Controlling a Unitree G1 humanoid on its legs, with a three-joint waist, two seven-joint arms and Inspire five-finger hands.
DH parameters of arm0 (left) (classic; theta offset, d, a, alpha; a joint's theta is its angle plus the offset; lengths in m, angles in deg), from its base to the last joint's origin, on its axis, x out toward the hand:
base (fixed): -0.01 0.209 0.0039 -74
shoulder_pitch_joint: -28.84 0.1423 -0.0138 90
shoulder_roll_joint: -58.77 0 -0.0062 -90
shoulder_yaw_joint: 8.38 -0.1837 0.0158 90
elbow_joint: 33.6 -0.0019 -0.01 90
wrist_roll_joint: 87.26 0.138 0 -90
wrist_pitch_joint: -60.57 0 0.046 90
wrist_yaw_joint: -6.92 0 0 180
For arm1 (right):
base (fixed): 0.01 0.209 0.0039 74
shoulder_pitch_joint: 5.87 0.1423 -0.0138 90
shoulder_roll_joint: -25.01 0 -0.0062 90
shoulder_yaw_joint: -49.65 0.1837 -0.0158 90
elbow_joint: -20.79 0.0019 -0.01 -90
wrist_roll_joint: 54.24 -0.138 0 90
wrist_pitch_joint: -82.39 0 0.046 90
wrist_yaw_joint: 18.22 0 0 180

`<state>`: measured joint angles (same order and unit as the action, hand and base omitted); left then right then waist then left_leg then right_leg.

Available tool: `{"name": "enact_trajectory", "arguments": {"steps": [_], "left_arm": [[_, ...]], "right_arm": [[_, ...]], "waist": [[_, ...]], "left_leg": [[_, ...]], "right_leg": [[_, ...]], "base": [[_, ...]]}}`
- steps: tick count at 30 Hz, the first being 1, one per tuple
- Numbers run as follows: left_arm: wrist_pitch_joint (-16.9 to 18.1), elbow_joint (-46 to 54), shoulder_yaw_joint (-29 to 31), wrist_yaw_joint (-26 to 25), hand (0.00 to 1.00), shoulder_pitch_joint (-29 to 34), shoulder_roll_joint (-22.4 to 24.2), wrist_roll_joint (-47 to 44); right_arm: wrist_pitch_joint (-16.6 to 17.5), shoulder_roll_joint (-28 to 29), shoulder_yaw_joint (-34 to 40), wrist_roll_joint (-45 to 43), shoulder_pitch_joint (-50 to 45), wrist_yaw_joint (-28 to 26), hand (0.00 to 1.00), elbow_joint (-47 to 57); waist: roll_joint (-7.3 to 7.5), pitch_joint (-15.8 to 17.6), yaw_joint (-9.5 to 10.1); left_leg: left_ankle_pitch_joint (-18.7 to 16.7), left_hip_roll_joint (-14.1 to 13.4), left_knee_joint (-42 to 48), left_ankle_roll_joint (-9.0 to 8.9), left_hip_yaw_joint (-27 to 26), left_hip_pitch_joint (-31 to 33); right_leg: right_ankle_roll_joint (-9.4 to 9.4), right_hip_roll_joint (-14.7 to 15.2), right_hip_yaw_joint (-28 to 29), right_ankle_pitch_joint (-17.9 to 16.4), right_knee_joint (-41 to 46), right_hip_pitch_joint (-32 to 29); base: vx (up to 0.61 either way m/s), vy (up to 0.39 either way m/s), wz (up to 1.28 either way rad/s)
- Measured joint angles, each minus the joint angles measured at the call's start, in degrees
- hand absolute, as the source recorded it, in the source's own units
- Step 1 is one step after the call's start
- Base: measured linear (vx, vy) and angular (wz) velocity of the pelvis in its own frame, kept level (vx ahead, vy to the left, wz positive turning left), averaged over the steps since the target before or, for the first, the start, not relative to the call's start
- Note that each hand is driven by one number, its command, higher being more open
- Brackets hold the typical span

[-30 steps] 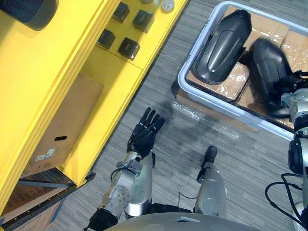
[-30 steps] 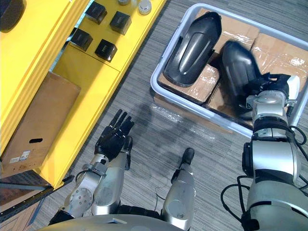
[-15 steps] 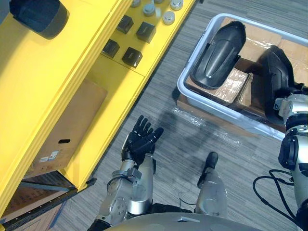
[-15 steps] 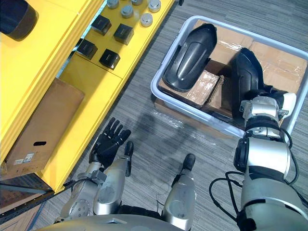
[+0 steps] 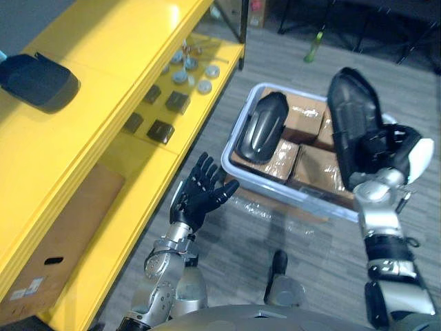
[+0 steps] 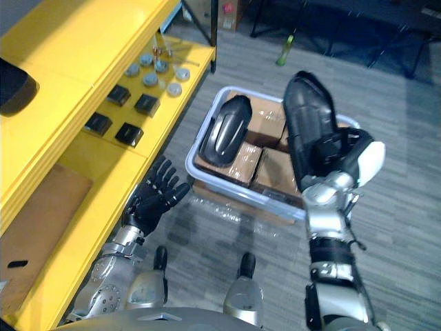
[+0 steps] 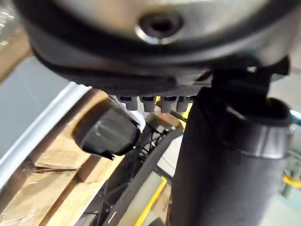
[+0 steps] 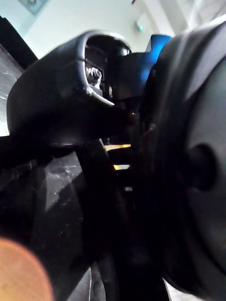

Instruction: Walk over and take three plastic housings, then place them on the shelf

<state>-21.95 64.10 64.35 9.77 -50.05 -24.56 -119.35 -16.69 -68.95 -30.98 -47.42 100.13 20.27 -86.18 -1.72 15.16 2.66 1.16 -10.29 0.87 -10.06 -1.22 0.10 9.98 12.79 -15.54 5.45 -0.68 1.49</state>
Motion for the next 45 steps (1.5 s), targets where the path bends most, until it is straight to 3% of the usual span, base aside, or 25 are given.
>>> {"name": "enact_trajectory", "arguments": {"steps": [2,5,8,11,16,20,28,33,41,45], "left_arm": [[-0.44,1.15,-0.25,-0.9,1.0,-3.03,0.38,5.32],[-3.09,2.46,-0.83,-0.59,1.0,-5.84,0.67,4.5],[-10.28,2.78,-3.27,1.75,1.0,-7.27,0.51,3.23],[-14.37,2.76,-7.03,3.49,1.0,-7.54,0.5,3.49],[-17.23,2.76,-7.8,5.91,1.0,-10.14,0.26,2.11],[-18.89,2.7,-7.82,6.41,1.0,-10.83,-0.18,-4.15],[-18.01,1.09,-9.22,2.03,1.0,-10.84,-0.08,-9.36],[-14.85,0.72,-9.28,-1.58,1.0,-10.83,0.32,-13.22],[-6.3,-1.88,-8.77,-4.29,1.0,-10.78,1.66,-18.07],[-5.07,-1.91,-8.84,-4.29,1.0,-10.8,2.74,-19.28]], "right_arm": [[1.12,2.71,-0.38,1.41,-0.25,1.01,0.0,0.06],[1.93,2.96,-2.09,2.18,-1.94,1.33,0.0,3.59],[4.6,3.0,-4.52,4.71,-2.33,2.19,0.0,8.2],[8.01,2.98,-5.76,8.7,-2.19,3.21,0.0,11.07],[10.1,2.98,-8.28,11.58,-2.29,5.16,0.0,11.74],[13.44,2.98,-10.6,14.77,-2.35,6.75,0.0,11.74],[17.92,2.99,-12.17,15.34,-4.15,8.01,0.0,11.74],[19.66,4.75,-15.22,17.31,-4.75,8.6,0.0,11.73],[23.68,7.33,-23.0,19.89,-8.56,8.88,0.0,11.4],[24.3,7.53,-25.95,19.91,-8.69,8.93,0.0,9.66]], "waist": [[0.46,-0.94,-0.12],[0.42,-1.25,-0.08],[0.5,-3.88,-1.36],[0.66,-5.26,-1.67],[1.32,-6.56,-2.21],[1.05,-7.82,-2.4],[0.71,-9.07,-2.84],[0.73,-9.09,-2.79],[1.92,-11.13,-2.44],[2.18,-11.3,-2.04]], "left_leg": [[0.02,0.14,-0.36,-0.05,-0.31,-1.59],[0.1,0.1,-0.66,-0.14,-0.63,-2.68],[0.46,0.08,-1.29,-0.16,-1.19,-2.99],[0.36,0.03,-1.49,-0.25,-2.5,-4.49],[0.33,0.05,-1.57,-0.25,-3.06,-5.59],[0.47,0.11,-2.07,-0.14,-3.75,-5.61],[0.53,0.14,-2.16,-0.16,-3.77,-5.64],[0.53,0.15,-2.16,-0.15,-3.52,-5.72],[0.53,0.21,-2.22,-0.14,-3.15,-5.62],[0.53,0.21,-2.22,-0.15,-2.73,-5.69]], "right_leg": [[0.01,0.1,-0.02,0.01,-0.4,1.44],[0.04,0.07,0.03,0.01,-0.5,2.25],[0.17,0.04,0.33,0.13,-0.72,1.97],[0.21,-0.03,1.64,0.27,-0.67,2.32],[0.22,-0.02,1.91,0.32,-0.8,3.06],[0.32,-0.05,1.79,1.36,-2.59,3.12],[0.09,-0.04,1.6,1.63,-2.61,3.18],[0.1,-0.03,1.32,1.63,-2.65,3.53],[0.16,-0.03,0.76,1.68,-3.38,4.07],[0.15,-0.03,0.34,1.67,-3.5,4.48]], "base": [[-0.01,0.008,-0.05],[-0.02,0.001,-0.04],[-0.02,0.004,-0.08],[0.0,0.007,-0.21],[-0.04,0.007,-0.07],[-0.04,0.008,-0.08],[0.0,0.002,-0.01],[0.0,0.002,0.01],[-0.01,0.003,0.01],[-0.02,0.011,0.05]]}}
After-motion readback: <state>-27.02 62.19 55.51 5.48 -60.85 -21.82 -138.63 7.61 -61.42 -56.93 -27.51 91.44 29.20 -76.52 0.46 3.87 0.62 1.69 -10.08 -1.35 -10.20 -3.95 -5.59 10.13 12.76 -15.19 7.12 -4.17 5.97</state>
